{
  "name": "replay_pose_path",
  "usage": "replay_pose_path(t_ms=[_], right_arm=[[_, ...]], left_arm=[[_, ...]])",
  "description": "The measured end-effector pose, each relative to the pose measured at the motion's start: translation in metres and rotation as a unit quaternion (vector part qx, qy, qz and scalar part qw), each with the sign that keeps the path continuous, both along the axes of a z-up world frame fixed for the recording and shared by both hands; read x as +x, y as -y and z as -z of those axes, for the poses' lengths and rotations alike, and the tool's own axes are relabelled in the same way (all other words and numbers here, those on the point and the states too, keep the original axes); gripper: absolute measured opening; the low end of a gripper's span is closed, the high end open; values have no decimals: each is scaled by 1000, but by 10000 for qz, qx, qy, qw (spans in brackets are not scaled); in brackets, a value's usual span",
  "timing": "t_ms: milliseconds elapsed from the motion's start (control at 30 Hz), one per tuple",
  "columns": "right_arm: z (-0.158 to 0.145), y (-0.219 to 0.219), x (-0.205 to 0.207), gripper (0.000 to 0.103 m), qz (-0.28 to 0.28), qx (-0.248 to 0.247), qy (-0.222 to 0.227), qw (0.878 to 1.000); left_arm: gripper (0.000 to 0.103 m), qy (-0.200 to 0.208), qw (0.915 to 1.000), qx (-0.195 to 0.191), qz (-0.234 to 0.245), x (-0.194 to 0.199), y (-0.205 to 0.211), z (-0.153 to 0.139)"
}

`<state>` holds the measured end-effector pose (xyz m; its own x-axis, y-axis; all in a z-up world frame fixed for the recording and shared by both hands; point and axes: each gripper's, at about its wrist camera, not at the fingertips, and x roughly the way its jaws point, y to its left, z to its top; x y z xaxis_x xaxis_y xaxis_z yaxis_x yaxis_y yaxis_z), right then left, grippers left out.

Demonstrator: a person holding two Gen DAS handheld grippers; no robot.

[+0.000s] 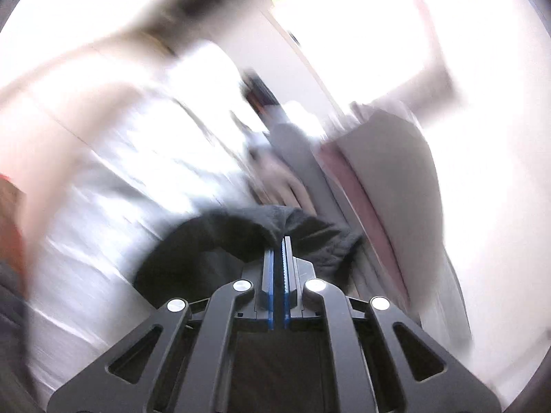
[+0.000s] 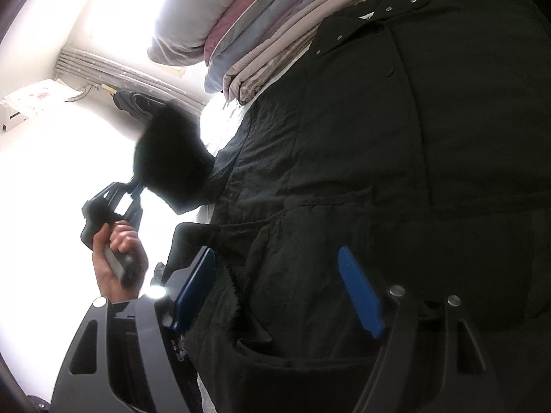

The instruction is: Fold large clothes

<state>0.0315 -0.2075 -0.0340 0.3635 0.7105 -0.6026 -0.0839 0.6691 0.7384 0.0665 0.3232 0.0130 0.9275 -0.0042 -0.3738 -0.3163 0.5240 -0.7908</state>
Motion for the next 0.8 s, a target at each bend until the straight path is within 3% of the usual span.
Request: replay_pose_path(t_ms=[67,100,167,233,300,333,367,433,467,600,633,700,800], right_arm=[[-1,0,4,72,-15,-26,-3,10000],[-3,2,6,72,21,-48,29,10000],[-12,14,10,73,166,-104,100,9998],[-21,33,13,77,282,-208,110,9993],[-30,58,13,80,377,-277,146,9988],[-33,70,12,83,406,-333,130,9985],[-35,80,11,84,406,-378,99,9984],[-38,108,5,84,406,-515,73,9978],[-38,124,0,84,481,-554,55,9973],[-33,197,-20,85,1016,-660,-147,9925],[-31,213,-25,85,1135,-694,-196,9909],[-27,248,-35,85,1361,-821,-313,9868],[-22,279,-45,85,1461,-1080,-452,9823]], left_arm=[[10,-196,9970,-348,-657,-18,-41,12],[17,-437,9928,-614,-930,-28,-61,24],[25,-851,9838,-1057,-1169,-44,-83,40],[44,-1392,9795,-1249,-747,-45,-91,46],[58,-1574,9808,-922,683,-22,-69,34],[60,-1615,9766,-656,1260,-11,-55,26],[62,-1652,9677,-289,1882,-3,-32,17],[78,-1572,9415,356,2959,-1,19,0],[81,-1550,9269,578,3370,-4,39,-4],[83,-1700,8533,1290,4757,-13,113,3],[83,-1769,8424,1496,4866,-15,120,7],[83,-1908,8289,1789,4945,-21,130,11],[83,-2004,8205,1919,4998,-7,142,19]])
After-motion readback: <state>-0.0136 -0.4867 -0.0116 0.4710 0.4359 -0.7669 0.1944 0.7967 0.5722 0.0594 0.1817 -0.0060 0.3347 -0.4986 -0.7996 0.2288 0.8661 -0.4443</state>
